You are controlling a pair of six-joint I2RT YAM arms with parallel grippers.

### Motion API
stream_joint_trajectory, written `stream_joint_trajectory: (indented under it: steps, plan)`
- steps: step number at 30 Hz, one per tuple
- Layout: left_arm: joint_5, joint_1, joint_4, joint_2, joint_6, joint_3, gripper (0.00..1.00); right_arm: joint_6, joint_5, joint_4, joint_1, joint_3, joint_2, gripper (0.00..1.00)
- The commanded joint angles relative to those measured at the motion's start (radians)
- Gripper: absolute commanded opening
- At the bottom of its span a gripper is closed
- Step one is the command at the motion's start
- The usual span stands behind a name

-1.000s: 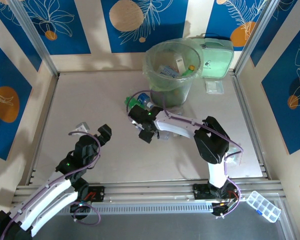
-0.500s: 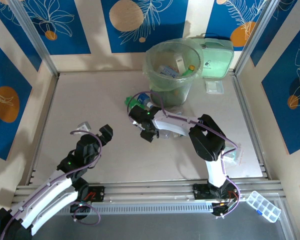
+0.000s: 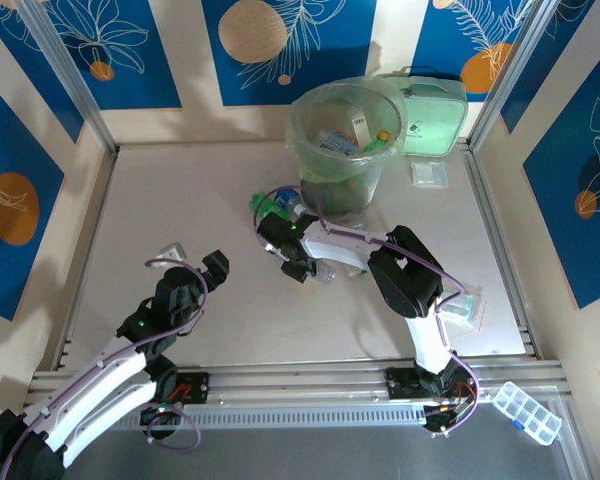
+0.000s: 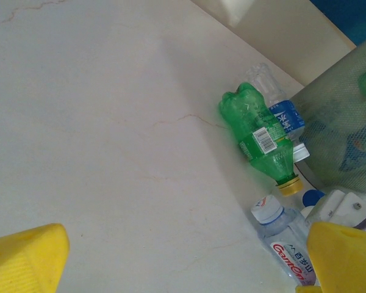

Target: Put the plastic bottles in the bin

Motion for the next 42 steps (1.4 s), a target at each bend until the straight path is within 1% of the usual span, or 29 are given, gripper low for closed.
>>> stream_joint_trajectory:
  steps: [1,3,6,14,23,29,35,39,42]
  plan:
    - [0.002,0.0,0.024,-0.008,0.018,0.009,0.99,-0.004,-0.068,-0.01,0.009,0.01,0.004,0.53]
    - [-0.001,0.0,0.02,-0.012,0.018,0.009,0.99,0.001,-0.078,-0.008,0.009,0.006,-0.014,0.45]
    - [-0.009,0.0,0.013,-0.024,0.021,0.01,0.99,0.012,-0.089,-0.003,0.017,-0.01,-0.055,0.39]
    - [-0.029,0.0,-0.014,-0.086,0.021,0.003,0.99,0.057,-0.14,0.015,0.041,-0.06,-0.217,0.38]
    - [-0.006,-0.001,0.04,-0.191,0.057,-0.043,1.0,0.075,-0.159,0.055,0.05,-0.064,-0.425,0.38]
    - [0.01,0.0,0.055,-0.199,0.069,-0.046,1.0,0.049,-0.133,0.082,0.033,0.023,-0.525,0.38]
    - [0.038,-0.001,0.085,-0.153,0.073,-0.044,1.0,-0.013,-0.069,0.086,-0.012,0.191,-0.532,0.38]
    - [0.042,0.0,0.09,-0.145,0.071,-0.043,1.0,-0.048,-0.006,0.147,-0.08,0.299,-0.516,0.38]
    - [0.047,0.0,0.1,-0.138,0.07,-0.047,1.0,-0.063,0.018,0.215,-0.163,0.365,-0.492,0.39]
